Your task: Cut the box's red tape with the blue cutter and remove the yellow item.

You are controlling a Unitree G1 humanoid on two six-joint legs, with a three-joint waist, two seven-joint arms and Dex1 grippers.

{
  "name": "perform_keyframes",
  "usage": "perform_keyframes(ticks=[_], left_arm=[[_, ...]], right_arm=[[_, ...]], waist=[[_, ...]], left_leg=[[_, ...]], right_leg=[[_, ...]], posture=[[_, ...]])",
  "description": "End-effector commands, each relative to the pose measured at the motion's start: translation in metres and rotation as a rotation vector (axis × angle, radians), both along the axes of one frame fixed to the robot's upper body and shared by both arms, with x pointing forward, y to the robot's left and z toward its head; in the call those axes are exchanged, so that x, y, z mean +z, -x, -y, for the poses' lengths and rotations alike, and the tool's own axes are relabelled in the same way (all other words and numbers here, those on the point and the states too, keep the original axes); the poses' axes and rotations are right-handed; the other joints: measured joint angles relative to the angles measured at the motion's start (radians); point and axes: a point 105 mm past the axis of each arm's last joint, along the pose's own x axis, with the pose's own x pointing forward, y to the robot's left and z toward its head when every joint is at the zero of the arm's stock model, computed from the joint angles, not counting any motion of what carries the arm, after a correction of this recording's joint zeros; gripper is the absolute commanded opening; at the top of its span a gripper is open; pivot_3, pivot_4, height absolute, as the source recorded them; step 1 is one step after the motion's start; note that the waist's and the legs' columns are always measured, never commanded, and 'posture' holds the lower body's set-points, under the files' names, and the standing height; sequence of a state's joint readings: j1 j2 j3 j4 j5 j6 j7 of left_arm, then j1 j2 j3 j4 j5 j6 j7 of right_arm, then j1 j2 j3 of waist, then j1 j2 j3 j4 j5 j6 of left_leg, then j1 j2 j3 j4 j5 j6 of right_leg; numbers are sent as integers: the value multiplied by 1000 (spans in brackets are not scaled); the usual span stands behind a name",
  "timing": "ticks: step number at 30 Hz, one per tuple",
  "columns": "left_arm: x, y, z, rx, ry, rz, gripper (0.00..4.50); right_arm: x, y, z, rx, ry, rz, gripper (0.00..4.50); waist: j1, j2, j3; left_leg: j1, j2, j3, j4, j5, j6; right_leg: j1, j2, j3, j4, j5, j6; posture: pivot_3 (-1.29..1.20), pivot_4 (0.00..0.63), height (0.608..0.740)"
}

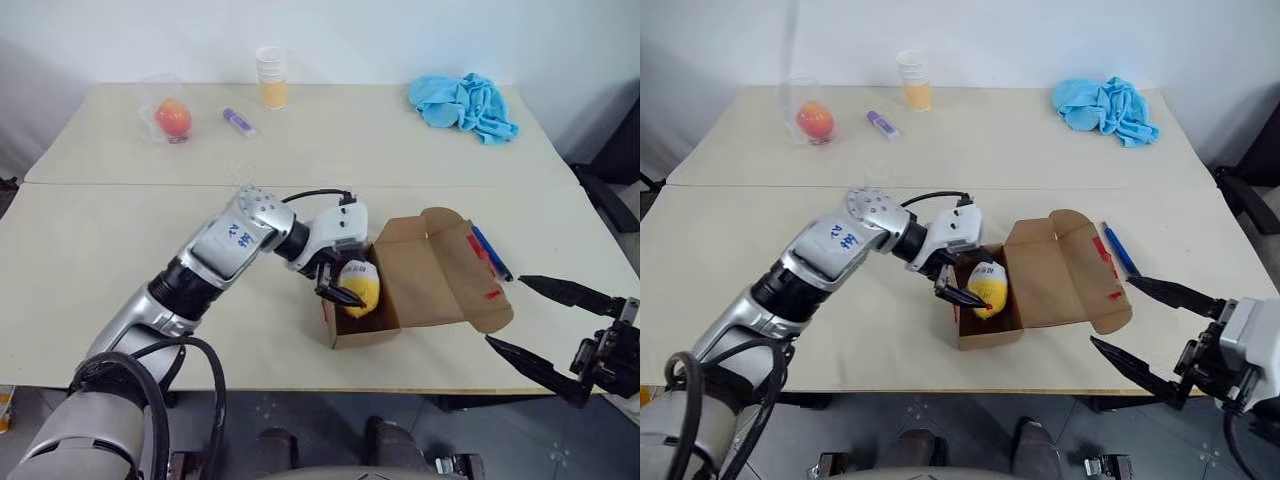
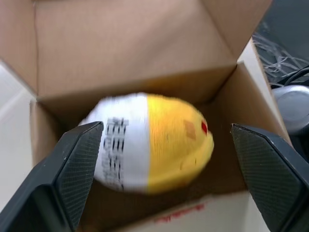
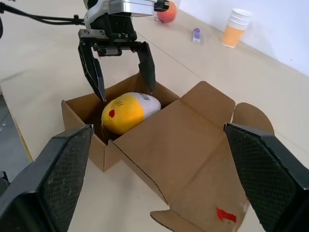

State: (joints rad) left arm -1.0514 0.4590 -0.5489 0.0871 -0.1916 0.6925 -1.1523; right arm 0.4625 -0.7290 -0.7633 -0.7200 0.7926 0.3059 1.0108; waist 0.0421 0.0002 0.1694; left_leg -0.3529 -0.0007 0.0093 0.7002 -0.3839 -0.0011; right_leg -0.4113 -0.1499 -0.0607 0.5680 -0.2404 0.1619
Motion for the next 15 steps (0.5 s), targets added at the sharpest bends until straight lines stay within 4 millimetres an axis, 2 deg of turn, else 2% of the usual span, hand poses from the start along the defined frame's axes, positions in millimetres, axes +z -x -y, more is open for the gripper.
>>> perform_keyframes(ticks=[1,4,7,15], left_arm=[[0,-4,6,-35,-59,86,4468],[-8,-9,7,-32,-97,107,4468],[-12,-10,8,-34,-113,119,3861],[-16,-8,7,-63,-126,139,1442]], right_arm=[[8,5,-4,2,10,42,4500],[9,6,-5,-1,7,41,4500],[9,7,-6,-2,7,40,4500],[7,5,-5,3,17,26,4500]], waist=[[3,0,0],[4,0,0],[5,0,0],[9,0,0]], left_leg=[[0,0,0,0,0,0],[0,0,0,0,0,0],[0,0,0,0,0,0],[0,0,0,0,0,0]], right_leg=[[0,0,0,0,0,0],[0,0,0,0,0,0],[0,0,0,0,0,0],[0,0,0,0,0,0]], posture=[[0,150,740],[0,150,740],[0,150,740],[0,150,740]])
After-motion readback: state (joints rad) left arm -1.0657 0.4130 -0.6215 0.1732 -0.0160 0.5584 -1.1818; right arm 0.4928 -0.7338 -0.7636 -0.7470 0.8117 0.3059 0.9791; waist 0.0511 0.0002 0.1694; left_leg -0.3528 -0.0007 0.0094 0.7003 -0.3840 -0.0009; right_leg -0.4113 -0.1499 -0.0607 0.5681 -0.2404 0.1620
